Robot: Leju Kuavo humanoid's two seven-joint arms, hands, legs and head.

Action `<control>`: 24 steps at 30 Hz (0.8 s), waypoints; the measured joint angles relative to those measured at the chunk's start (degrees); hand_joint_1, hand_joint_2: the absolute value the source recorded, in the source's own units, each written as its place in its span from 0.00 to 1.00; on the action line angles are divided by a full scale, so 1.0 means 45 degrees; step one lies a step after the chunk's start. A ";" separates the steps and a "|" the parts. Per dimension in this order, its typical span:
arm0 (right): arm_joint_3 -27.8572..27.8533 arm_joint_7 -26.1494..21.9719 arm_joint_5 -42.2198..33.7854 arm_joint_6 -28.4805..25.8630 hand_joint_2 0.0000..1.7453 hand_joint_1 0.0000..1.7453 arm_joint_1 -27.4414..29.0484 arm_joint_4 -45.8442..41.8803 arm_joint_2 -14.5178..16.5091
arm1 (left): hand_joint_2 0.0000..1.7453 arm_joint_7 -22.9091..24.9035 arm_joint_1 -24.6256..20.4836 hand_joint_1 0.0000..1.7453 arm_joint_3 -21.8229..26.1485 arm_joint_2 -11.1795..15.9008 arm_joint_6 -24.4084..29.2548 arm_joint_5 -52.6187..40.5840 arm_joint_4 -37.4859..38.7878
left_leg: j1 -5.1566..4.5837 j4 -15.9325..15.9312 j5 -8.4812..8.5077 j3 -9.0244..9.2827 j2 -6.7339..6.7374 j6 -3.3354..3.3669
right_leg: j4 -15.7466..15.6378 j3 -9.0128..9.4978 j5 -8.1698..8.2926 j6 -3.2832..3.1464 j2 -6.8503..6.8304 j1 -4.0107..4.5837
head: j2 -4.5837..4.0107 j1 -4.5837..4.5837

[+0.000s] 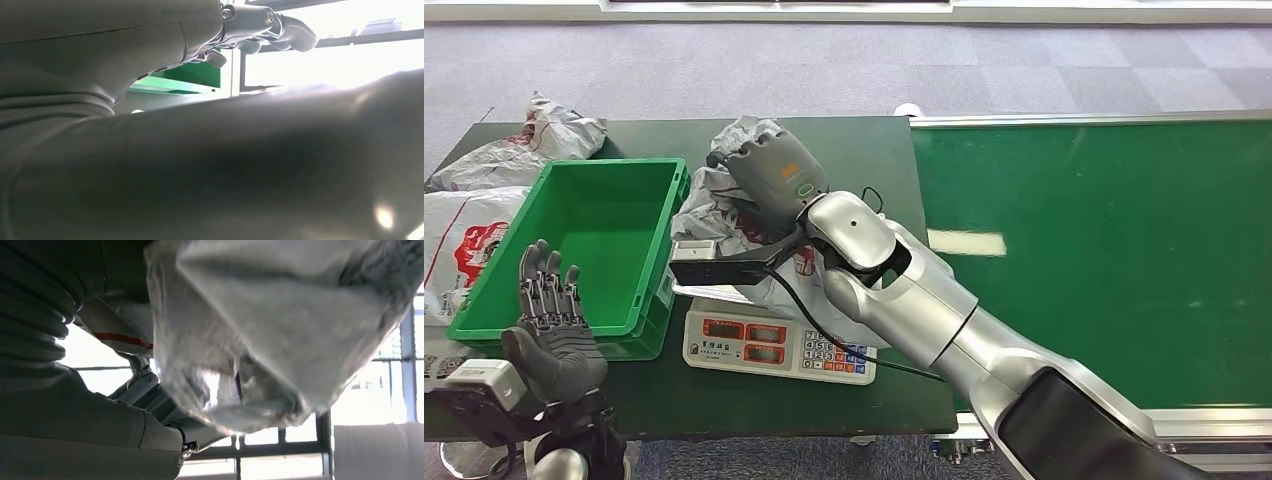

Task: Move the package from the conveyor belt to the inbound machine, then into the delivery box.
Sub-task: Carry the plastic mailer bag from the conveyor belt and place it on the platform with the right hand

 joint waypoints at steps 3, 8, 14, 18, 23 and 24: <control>0.0014 0.0033 0.0051 -0.0417 1.00 0.00 0.0105 0.0855 0.0036 | 0.00 0.0108 0.0004 0.00 -0.0024 -0.0011 -0.0060 -0.0095 0.0038 | 0.0000 0.0000 0.0001 -0.0001 0.0000 -0.0001 | 0.0000 0.0001 0.0000 0.0000 -0.0001 -0.0001 | 0.0000 0.0004; 0.0014 0.0180 0.0218 -0.0667 1.00 0.00 0.0225 0.1727 0.0027 | 0.00 0.0215 0.0011 0.00 -0.0078 -0.0011 -0.0119 -0.0148 0.0104 | -0.0002 0.0001 0.0001 -0.0001 0.0001 -0.0001 | 0.0000 0.0001 0.0001 0.0000 0.0000 -0.0003 | 0.0000 0.0004; 0.0014 0.0198 0.0487 -0.0820 0.25 0.00 0.0267 0.1971 -0.0083 | 0.00 0.0226 0.0011 0.00 -0.0115 -0.0024 -0.0277 -0.0219 0.0199 | -0.0002 0.0002 0.0001 -0.0001 0.0003 -0.0002 | 0.0000 -0.0006 0.0001 0.0000 0.0001 -0.0002 | 0.0000 0.0005; 0.0014 0.0318 0.0953 -0.1160 0.00 0.00 0.0267 0.1957 -0.0212 | 0.00 0.0230 0.0011 0.00 -0.0127 -0.0038 -0.0289 -0.0312 0.0242 | -0.0001 0.0001 0.0001 -0.0001 0.0005 -0.0002 | 0.0000 -0.0008 0.0001 -0.0001 0.0003 -0.0002 | 0.0000 0.0005; 0.0014 0.0568 0.1969 -0.1661 0.00 0.00 0.0260 0.1459 -0.0516 | 0.00 0.0257 0.0030 0.00 -0.0127 -0.0066 -0.0289 -0.0355 0.0254 | -0.0002 0.0001 0.0001 -0.0002 0.0004 -0.0002 | 0.0000 -0.0006 0.0002 -0.0001 0.0003 -0.0003 | 0.0000 0.0004; 0.0014 0.0593 0.2059 -0.1675 0.00 0.00 0.0259 0.1356 -0.0577 | 0.00 0.0261 0.0034 0.00 -0.0127 -0.0073 -0.0289 -0.0359 0.0254 | -0.0002 0.0002 0.0001 -0.0002 0.0004 -0.0002 | 0.0000 -0.0006 0.0002 -0.0001 0.0003 -0.0003 | 0.0000 0.0004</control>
